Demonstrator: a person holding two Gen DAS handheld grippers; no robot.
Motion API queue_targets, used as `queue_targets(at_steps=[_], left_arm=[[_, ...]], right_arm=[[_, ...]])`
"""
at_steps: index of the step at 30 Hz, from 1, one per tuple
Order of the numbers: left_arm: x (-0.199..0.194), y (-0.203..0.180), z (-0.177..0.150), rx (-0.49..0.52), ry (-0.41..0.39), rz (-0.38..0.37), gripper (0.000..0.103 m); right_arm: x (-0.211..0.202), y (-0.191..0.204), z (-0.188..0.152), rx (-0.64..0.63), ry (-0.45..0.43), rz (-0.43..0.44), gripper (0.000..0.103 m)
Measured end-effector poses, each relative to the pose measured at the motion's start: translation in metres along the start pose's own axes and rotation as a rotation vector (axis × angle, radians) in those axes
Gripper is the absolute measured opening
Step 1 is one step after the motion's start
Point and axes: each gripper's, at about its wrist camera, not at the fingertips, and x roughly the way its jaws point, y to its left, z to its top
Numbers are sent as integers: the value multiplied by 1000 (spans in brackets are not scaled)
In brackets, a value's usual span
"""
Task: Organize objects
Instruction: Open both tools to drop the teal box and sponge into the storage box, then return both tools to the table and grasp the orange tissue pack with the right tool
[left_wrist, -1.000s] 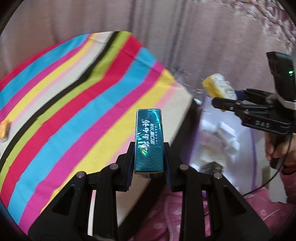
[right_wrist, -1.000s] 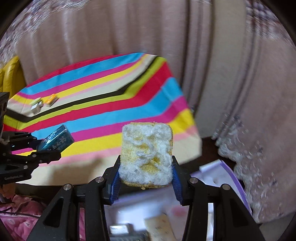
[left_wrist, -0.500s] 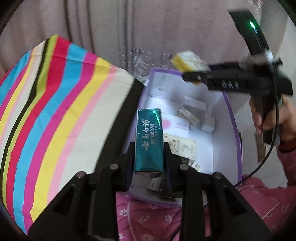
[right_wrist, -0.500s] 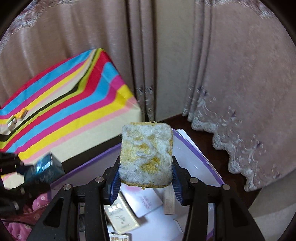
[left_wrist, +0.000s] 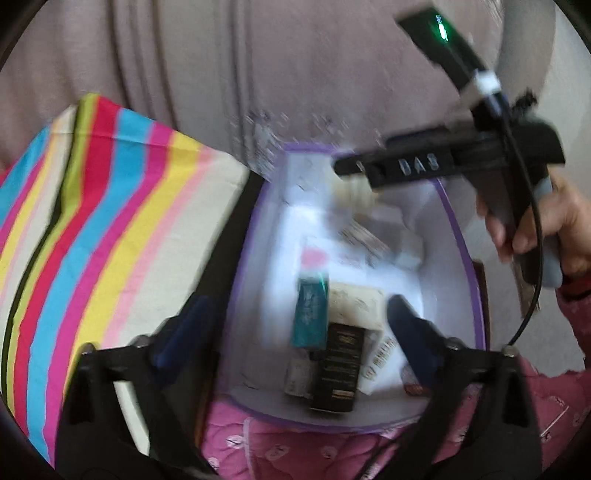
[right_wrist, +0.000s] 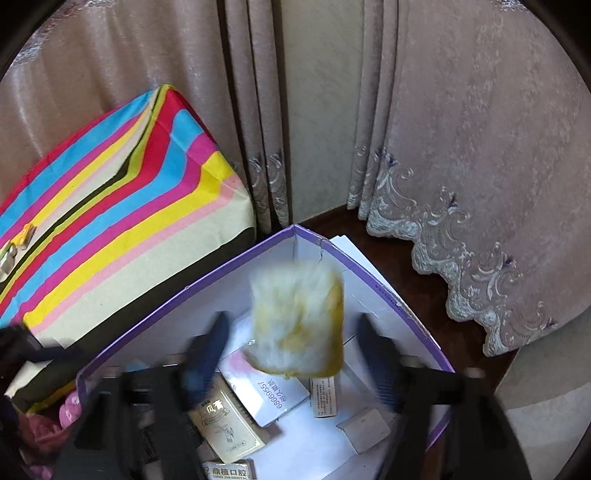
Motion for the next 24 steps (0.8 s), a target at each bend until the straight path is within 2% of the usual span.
queue_targets(at_steps=[3,7,11,12,16,21,24], left_arm=[[-14,24,-8,-36,-27,74,99],[-32,72,-37,-114,-46,262,99],[-54,130,-78,-244,-26,457,99],[-65,147,-92,-292,-30,512,99],[-101,198,-138,-460,-52,642,99],[-134,262,-188,-676,-65,770,99],[-144,290,-217,-755,-42,836,99]], right_arm=[[-1,12,4,-2,-10,35,85],[1,47,13,-81,-20,75,85],[10,93,17,-171,-11,141,85],[15,110,18,-205,2,163,85],[29,167,16,-317,46,210,85],[39,259,16,-507,65,270,85],[42,317,15,-614,57,303,85]])
